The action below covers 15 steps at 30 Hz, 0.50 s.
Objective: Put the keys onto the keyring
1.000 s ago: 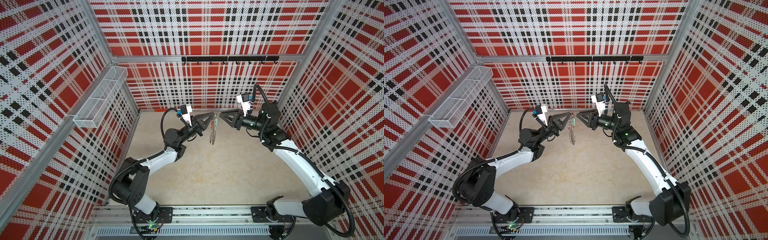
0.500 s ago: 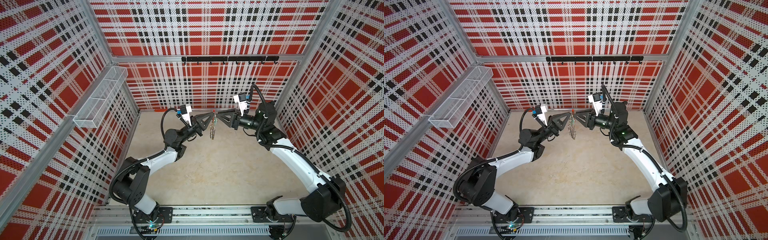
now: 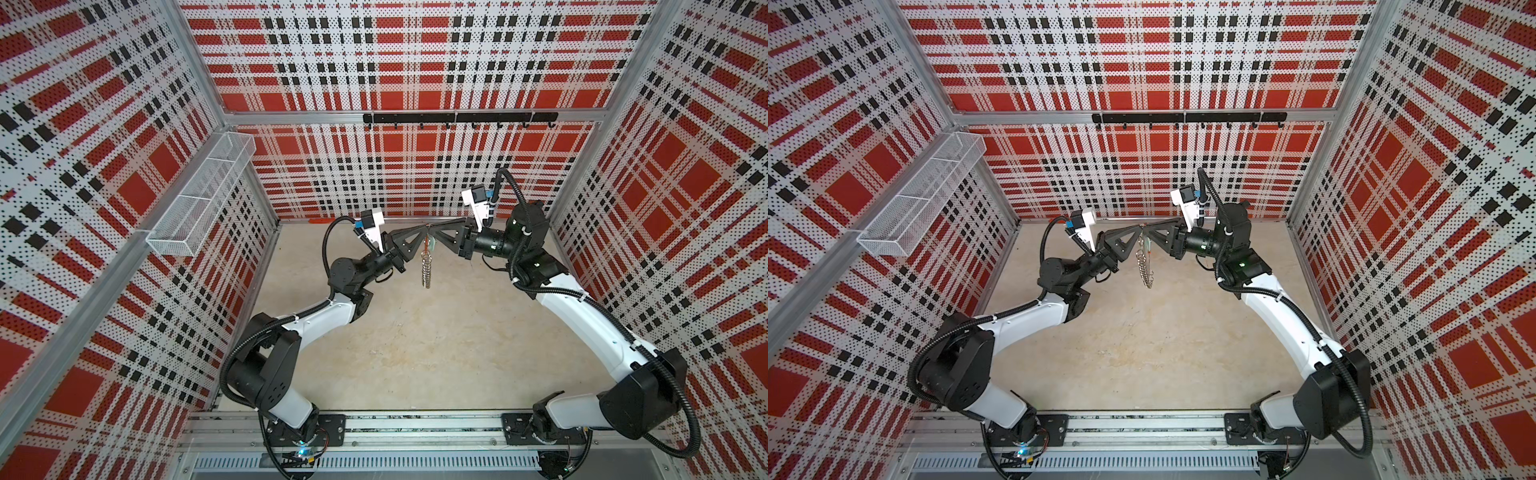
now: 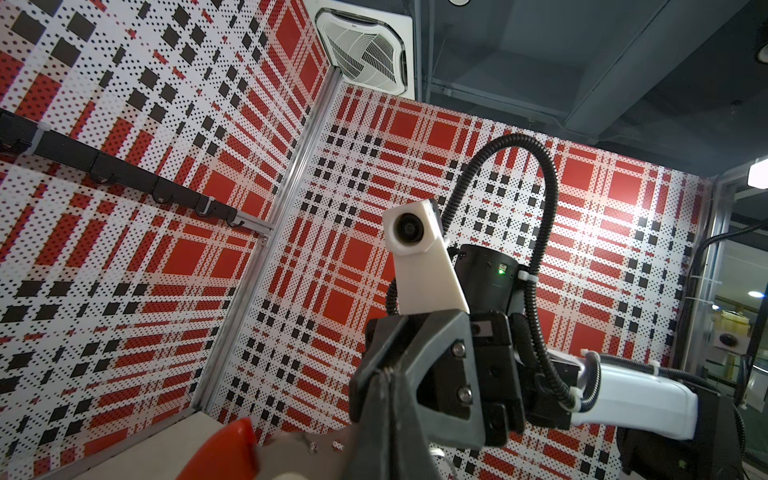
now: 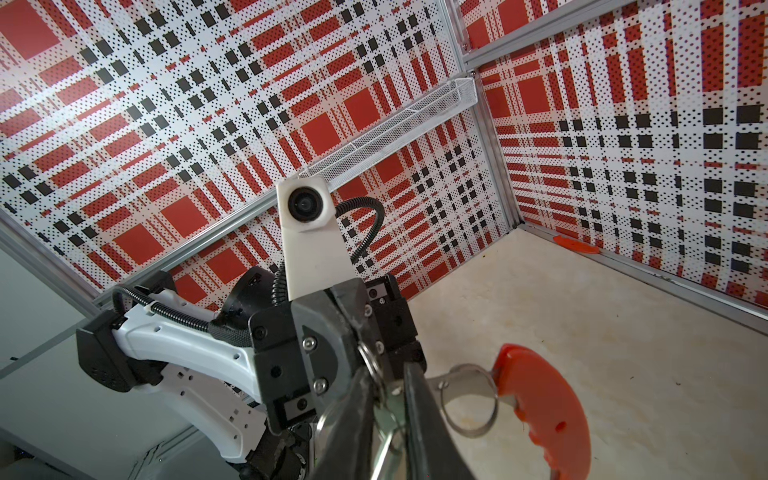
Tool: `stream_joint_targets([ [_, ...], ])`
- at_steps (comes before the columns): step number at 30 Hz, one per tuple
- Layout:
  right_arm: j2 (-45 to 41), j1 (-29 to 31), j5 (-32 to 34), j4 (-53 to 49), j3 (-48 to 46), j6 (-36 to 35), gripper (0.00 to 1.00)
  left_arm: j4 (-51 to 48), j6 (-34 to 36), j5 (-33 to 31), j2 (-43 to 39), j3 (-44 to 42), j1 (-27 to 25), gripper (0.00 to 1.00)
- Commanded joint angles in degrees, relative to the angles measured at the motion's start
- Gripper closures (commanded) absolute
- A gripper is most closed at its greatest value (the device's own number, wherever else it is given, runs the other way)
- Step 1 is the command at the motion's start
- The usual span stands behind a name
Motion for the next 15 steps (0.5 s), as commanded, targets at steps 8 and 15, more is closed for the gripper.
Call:
stream_joint_targets([
  [8, 0.05, 0.7, 0.34, -0.4, 2.25, -3.24, 1.0, 2.44, 0.87, 0.56, 0.25, 1.62, 0.62, 1.0],
  [15, -1.9, 0.61, 14.23, -19.87, 5.42, -25.91, 1.0, -10.14, 23.93, 3.48, -5.68, -2.73, 2.76, 0.66],
])
